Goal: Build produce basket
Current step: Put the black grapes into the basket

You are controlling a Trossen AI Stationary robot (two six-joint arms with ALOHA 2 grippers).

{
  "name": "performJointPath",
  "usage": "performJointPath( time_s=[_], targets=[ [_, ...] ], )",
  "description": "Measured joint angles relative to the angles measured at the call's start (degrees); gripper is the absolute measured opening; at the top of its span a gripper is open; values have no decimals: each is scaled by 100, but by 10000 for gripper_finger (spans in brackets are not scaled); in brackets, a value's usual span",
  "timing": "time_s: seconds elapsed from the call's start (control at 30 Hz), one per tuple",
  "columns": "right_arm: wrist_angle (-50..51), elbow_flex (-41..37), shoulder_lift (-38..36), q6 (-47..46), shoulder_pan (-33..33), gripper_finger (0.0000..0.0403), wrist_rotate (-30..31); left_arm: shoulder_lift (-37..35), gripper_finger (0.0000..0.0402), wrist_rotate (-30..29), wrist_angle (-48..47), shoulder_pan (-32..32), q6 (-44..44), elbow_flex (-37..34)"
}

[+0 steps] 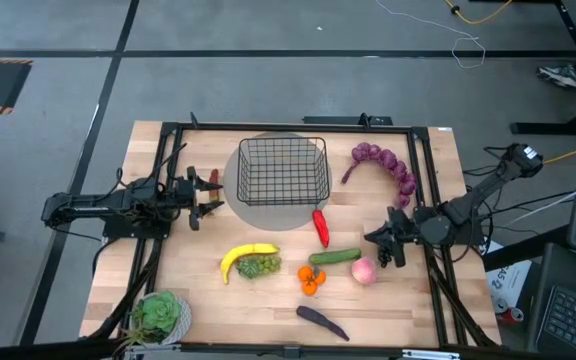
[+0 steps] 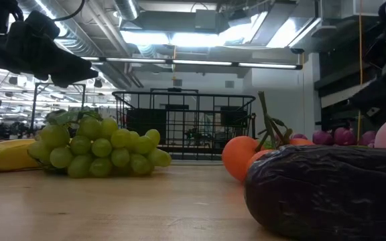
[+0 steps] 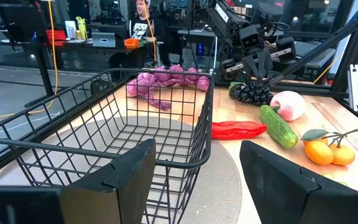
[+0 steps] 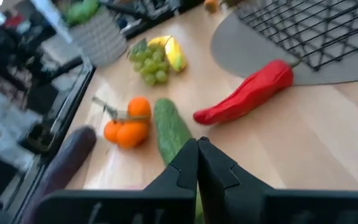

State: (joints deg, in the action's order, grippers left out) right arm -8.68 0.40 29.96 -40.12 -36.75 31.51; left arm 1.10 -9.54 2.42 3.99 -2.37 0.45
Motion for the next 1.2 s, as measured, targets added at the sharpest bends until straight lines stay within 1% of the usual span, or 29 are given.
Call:
performJointPath(
  time_s=[0.13,0.23,0.33,0.43,0.73,0.87,1.03,1.2],
  targets=[
    [-498,0,221,108,-37,3,613,1,230,0,0,2,0,0],
    [-815,0,387,638,-28,3,1156,0,230,0,0,1,0,0],
    [-891,-2,506,1135,15,3,1682,0,230,0,0,1,0,0],
    [-890,-2,577,1390,139,3,1991,1,230,0,0,2,1,0],
    [-958,-2,594,2050,700,3,1985,1,230,0,0,1,1,0],
    [-956,-2,594,2291,879,3,1897,0,230,0,0,0,0,0],
    [-951,-2,594,3000,1086,3,1933,1,230,0,0,1,0,0],
    [-947,-2,594,3290,1248,3,1989,2,230,0,0,0,0,0]
  ],
)
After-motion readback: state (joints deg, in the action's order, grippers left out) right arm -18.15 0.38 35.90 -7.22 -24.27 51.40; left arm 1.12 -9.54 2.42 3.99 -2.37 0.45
